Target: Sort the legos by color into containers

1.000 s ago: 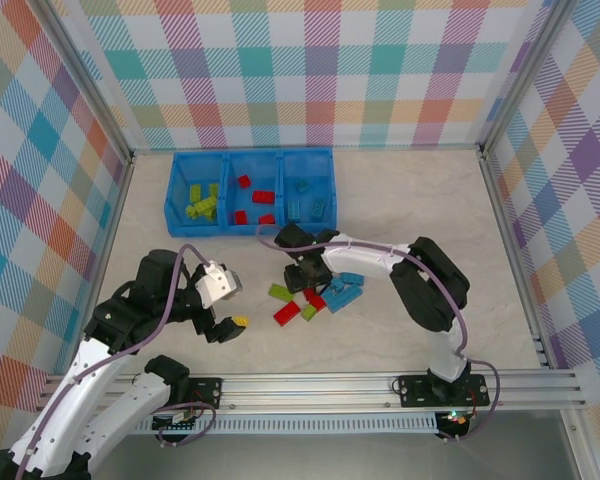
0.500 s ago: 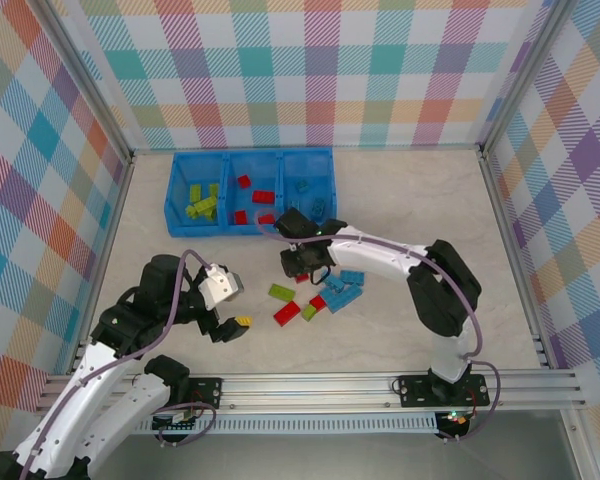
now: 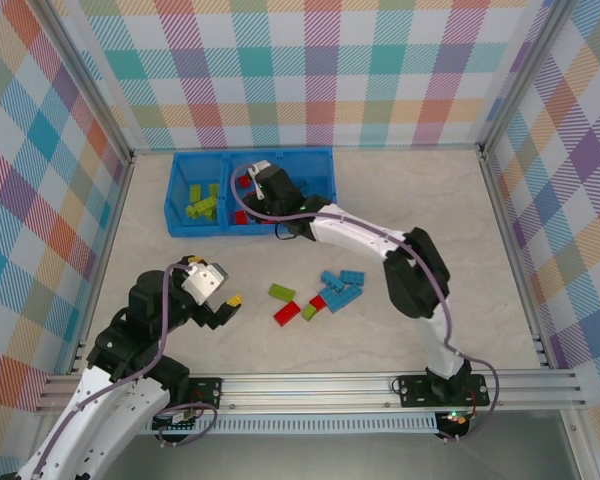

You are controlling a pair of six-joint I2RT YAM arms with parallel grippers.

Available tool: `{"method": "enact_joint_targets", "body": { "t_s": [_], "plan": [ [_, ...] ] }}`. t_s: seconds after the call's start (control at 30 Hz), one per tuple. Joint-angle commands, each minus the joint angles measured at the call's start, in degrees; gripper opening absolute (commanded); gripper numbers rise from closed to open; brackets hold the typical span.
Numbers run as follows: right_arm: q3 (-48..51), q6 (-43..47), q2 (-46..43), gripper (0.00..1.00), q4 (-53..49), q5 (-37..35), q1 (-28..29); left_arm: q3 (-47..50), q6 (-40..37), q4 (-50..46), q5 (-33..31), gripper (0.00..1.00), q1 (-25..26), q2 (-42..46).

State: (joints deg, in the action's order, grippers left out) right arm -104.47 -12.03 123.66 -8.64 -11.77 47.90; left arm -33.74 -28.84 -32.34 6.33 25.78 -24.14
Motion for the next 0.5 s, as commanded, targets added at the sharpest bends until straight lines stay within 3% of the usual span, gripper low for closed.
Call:
{"method": "enact_joint_targets", "body": {
  "t_s": [0.0,0.17,0.23,0.33,0.47],
  "plan": [
    [-6.94,4.32,5.13,0.29,3.22,-1.11,-0.52,0.86,1.16,2.95,-2.88,1.00,0.22,0.46],
    [-18.10,6.32,12.70,0.32,-3.43,-4.10,-1.43,1.13,0.98,3.15,-2.64,1.00,0.14,0.15],
    [-20.23,6.15,13.71,0.39,-5.39,-3.29,-1.75,1.22,0.98,3.24,-2.64,1.00,0.15,0.23],
    [-18.44,6.01,12.18,0.49,-4.76,-2.57,-1.76,1.30,0.89,3.55,-2.64,1.00,0.15,0.23],
    [-13.49,5.46,7.93,0.50,-2.10,-2.22,-1.76,1.41,0.75,3.96,-2.56,1.00,0.04,-0.03]
  ]
}}
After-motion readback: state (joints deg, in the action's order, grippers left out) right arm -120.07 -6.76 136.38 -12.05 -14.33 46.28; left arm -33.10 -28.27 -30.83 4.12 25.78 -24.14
